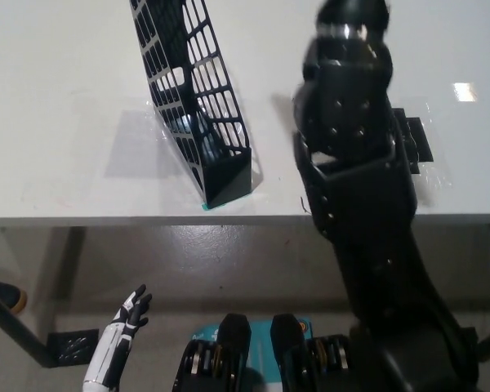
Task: A notebook is kept standing on the table on the right hand side and a black shelf is kept on the left hand side and the robot uses its right hand to grab the notebook and places it in the shelf
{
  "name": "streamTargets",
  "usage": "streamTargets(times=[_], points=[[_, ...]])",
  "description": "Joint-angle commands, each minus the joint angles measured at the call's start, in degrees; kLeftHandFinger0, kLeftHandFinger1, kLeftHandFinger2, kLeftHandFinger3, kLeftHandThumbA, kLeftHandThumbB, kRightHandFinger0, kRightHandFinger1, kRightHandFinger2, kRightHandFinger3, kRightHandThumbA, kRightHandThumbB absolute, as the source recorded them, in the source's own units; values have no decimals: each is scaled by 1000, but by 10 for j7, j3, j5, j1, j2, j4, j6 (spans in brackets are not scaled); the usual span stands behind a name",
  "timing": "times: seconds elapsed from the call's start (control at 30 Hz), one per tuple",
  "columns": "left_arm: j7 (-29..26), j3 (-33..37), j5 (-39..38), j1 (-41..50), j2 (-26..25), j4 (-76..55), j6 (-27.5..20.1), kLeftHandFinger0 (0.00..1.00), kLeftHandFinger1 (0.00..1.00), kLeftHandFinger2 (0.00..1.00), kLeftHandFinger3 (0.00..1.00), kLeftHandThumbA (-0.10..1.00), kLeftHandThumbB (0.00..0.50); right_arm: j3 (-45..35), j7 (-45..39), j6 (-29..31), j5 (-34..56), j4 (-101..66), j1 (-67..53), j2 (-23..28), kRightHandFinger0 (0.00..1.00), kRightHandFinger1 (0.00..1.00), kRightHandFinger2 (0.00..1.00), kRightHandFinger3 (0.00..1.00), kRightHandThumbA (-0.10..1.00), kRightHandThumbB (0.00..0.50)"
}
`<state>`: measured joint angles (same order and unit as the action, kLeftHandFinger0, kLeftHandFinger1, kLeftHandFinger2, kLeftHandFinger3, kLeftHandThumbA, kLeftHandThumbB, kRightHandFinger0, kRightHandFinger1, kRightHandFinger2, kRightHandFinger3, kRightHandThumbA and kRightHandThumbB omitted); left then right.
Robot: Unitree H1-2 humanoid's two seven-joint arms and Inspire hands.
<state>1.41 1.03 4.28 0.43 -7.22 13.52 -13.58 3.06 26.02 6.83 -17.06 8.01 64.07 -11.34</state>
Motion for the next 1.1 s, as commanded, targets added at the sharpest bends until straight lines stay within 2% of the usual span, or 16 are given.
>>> streamTargets(times=[0.0, 0.17, 0.3, 0.37, 0.47, 0.6, 0.67, 0.77, 0.9, 0.93, 1.07], points=[[7, 2, 3, 0, -8, -26, -7, 1000, 1000, 1000, 1000, 1000, 174, 23, 12, 3, -68, -30, 73, -16, 0, 142, 627, 752, -100, 99], [6, 3, 4, 0, -7, -28, -5, 1000, 1000, 1000, 1000, 1000, 167, 29, 28, 19, -80, 20, 78, -15, 0, 135, 648, 773, -100, 101], [5, 5, 9, 0, -8, -28, -4, 1000, 1000, 1000, 1000, 1000, 153, 26, 41, 34, -74, 80, 84, -21, 0, 124, 624, 753, -100, 98], [7, 5, 7, 2, -10, -24, -9, 1000, 1000, 1000, 1000, 1000, 150, 26, 62, 66, -75, 144, 91, -22, 0, 130, 645, 759, -100, 95], [8, 8, 8, 6, -10, -18, -18, 1000, 1000, 1000, 1000, 1000, 150, 25, 81, 82, -76, 191, 95, -26, 0, 133, 648, 762, -100, 107], [11, 9, 1, 8, -10, -23, -8, 1000, 1000, 1000, 1000, 1000, 157, 24, 94, 101, -65, 270, 101, -29, 0, 94, 660, 766, -100, 96], [12, 9, -1, 9, -10, -25, -3, 1000, 1000, 1000, 1000, 1000, 160, 26, 103, 112, -68, 302, 102, -28, 0, 69, 653, 741, -100, 104], [6, 8, 5, 8, -10, -18, -13, 1000, 1000, 1000, 1000, 1000, 158, 28, 117, 119, -72, 342, 105, -29, 0, 39, 627, 713, -100, 90], [15, 10, 0, 11, -13, -23, -12, 1000, 1000, 1000, 1000, 1000, 125, 27, 137, 131, -70, 385, 102, -27, 0, 22, 604, 674, -100, 83], [15, 10, 0, 11, -13, -24, -11, 1000, 1000, 1000, 1000, 1000, 122, 26, 137, 140, -66, 400, 102, -25, 0, 20, 600, 659, -100, 66], [21, 10, -6, 12, -14, -27, -6, 1000, 1000, 1000, 1000, 1000, 144, 28, 152, 152, -67, 438, 103, -22, 0, 21, 594, 641, -100, 51]])
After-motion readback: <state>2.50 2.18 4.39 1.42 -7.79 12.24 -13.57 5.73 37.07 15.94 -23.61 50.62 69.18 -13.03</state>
